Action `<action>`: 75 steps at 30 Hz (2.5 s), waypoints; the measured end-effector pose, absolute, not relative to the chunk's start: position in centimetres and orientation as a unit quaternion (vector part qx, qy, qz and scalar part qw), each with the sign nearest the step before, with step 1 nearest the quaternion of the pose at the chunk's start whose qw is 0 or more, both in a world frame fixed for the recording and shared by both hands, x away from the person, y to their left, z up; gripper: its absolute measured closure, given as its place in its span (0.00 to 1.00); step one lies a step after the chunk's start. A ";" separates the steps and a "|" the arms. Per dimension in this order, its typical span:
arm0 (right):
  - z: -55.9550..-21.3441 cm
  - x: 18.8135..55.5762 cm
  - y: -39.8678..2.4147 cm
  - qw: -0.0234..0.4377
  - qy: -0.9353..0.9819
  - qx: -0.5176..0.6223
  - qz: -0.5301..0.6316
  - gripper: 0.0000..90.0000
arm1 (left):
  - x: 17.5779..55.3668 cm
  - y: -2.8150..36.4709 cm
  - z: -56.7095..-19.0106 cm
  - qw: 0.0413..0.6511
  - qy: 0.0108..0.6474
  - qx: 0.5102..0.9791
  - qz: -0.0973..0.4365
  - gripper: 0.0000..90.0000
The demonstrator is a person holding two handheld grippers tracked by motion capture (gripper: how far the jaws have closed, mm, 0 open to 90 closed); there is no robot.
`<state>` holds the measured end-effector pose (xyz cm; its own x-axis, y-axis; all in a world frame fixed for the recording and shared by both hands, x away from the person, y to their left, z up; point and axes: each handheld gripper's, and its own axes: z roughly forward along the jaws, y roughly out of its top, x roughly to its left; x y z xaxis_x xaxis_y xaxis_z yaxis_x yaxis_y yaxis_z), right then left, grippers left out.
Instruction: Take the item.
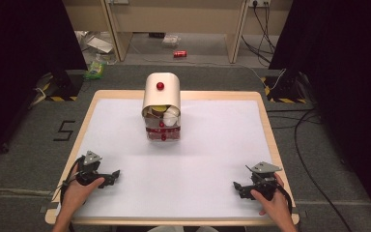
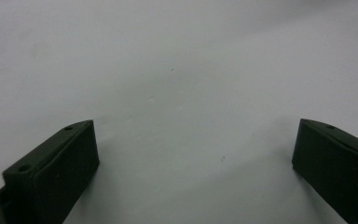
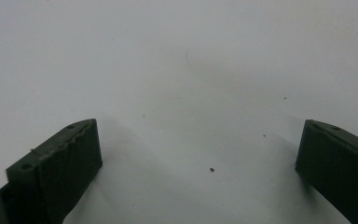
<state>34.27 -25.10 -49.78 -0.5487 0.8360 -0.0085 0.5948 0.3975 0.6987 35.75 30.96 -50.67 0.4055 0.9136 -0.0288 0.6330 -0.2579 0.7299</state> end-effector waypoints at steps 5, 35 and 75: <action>-49.8 34.3 -25.1 0.183 0.815 0.439 0.330 0.01 | 35.7 31.0 -50.7 0.341 0.505 0.766 0.205 0.00; -49.8 34.3 -25.1 0.182 0.816 0.438 0.330 0.00 | 36.6 25.9 -44.3 0.413 0.415 0.780 0.218 0.17; -49.8 34.3 -25.1 0.182 0.816 0.439 0.330 0.01 | 41.2 17.2 -36.0 0.483 0.294 0.800 0.201 0.18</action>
